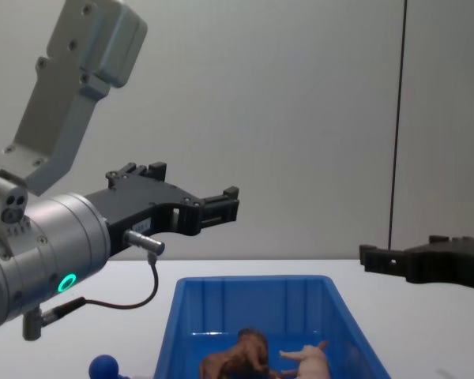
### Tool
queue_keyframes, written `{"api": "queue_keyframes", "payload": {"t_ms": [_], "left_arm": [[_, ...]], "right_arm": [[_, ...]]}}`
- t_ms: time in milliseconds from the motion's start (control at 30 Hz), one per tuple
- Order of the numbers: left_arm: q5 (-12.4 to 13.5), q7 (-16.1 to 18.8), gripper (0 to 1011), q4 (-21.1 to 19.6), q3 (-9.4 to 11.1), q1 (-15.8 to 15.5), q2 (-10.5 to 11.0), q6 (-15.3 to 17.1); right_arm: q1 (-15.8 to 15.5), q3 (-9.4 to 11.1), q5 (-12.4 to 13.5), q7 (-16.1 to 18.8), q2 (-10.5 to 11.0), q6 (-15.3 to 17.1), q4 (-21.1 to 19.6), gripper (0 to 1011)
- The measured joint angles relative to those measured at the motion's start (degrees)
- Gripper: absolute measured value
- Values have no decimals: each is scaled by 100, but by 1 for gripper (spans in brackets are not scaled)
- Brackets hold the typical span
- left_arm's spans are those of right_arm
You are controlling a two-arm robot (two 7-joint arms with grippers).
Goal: Pick up the two dolls from the table and place them into the box.
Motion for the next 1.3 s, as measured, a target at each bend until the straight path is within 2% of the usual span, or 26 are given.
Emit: {"api": "queue_keyframes", "payload": {"t_ms": [200, 600, 900, 1300], "left_arm": [[0, 0, 1001, -1, -2, 1, 0, 5], [-85, 59, 1001, -142, -97, 93, 129, 348], [-264, 92, 1001, -270, -211, 193, 277, 847], [-630, 80, 1001, -332, -369, 297, 452, 1578]], "right_arm": [[-30, 19, 0, -66, 24, -12, -26, 1001], [-68, 42, -5, -150, 53, -24, -61, 1001], [-79, 47, -9, -174, 60, -30, -69, 1001], [-84, 53, -9, -185, 65, -30, -74, 1001]]}}
